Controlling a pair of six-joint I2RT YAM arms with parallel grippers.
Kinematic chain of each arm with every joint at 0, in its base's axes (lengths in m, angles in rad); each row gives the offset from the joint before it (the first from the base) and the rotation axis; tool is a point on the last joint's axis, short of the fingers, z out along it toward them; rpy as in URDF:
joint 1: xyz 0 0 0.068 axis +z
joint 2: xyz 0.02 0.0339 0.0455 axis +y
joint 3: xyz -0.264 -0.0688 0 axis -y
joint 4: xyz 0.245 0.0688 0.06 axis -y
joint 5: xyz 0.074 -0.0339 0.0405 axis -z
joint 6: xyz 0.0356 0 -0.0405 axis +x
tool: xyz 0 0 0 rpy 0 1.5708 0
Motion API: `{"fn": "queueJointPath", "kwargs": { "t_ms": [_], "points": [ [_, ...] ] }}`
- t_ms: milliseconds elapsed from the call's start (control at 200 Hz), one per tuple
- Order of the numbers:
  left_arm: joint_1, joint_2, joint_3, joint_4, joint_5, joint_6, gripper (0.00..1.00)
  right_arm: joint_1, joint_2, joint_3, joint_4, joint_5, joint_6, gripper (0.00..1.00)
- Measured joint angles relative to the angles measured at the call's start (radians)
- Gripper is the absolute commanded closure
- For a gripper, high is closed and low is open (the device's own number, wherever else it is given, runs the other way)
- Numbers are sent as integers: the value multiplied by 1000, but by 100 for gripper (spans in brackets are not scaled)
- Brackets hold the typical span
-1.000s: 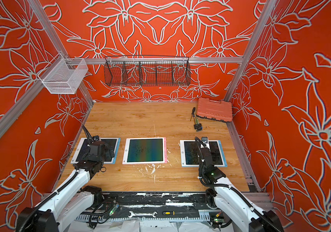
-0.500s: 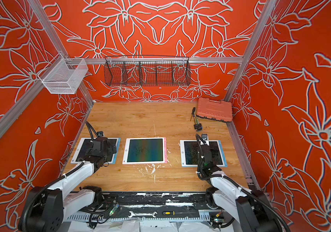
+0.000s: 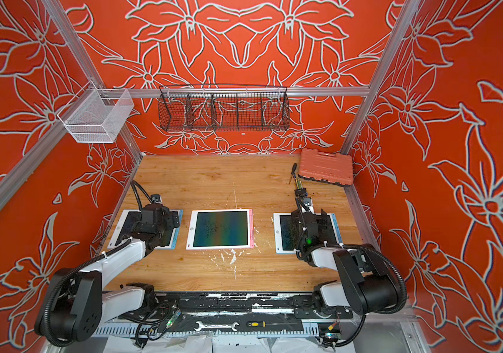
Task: Place the stylus back onto the writing tablet
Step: Reset both arms
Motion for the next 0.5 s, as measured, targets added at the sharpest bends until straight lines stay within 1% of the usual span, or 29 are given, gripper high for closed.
{"fn": "queueJointPath", "kwargs": {
  "t_ms": [280,500],
  "points": [
    [2,51,6,93,45,19,3,-115,8,59,-48,-109,56,3],
    [3,108,6,182,64,27,3,-138,19,82,-90,-158,80,3]
  ]
}}
